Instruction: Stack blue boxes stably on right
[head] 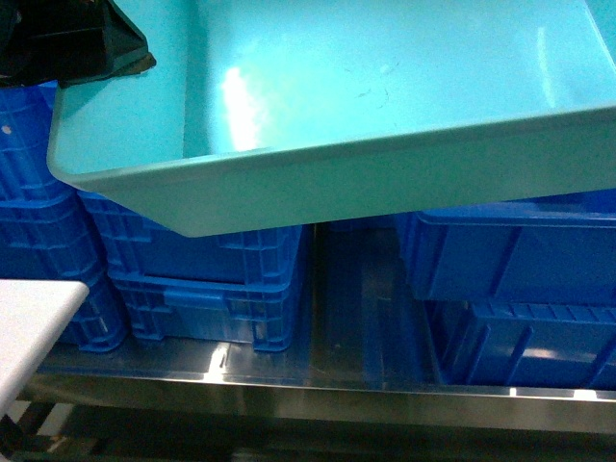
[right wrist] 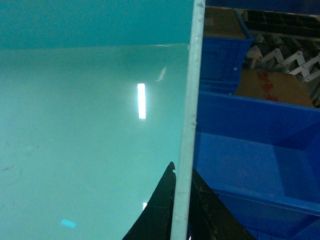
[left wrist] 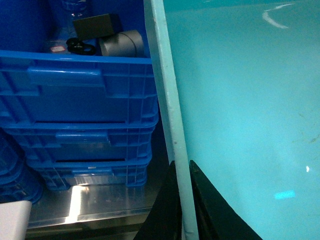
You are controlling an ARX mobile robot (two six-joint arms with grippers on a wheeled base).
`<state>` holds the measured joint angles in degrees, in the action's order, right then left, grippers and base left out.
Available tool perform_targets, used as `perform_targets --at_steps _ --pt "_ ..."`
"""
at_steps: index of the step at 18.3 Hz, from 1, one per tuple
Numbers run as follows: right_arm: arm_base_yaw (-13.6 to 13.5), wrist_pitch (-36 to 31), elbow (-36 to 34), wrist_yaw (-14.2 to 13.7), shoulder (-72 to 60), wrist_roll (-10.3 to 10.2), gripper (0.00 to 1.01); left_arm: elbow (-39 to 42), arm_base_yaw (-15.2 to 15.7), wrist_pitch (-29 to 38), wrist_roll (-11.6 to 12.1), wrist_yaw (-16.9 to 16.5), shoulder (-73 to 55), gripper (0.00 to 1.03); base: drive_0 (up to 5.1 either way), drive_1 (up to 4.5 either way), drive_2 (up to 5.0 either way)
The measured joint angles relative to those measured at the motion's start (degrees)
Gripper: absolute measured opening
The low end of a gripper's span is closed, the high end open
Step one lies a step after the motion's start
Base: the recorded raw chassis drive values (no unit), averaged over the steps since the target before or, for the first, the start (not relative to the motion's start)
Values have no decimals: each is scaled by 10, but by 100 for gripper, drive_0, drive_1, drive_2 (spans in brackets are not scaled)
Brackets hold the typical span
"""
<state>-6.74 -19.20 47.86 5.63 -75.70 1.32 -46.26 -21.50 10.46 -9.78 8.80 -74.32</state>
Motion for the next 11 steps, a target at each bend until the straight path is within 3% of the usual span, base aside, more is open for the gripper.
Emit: perform_targets --at_steps 2,11 --pt "1 1 0 0 1 0 7 0 -1 1 0 1 0 2 -196 -196 -196" --pt "0 1 0 0 1 0 7 0 2 -1 1 -2 1 2 465 -226 -226"
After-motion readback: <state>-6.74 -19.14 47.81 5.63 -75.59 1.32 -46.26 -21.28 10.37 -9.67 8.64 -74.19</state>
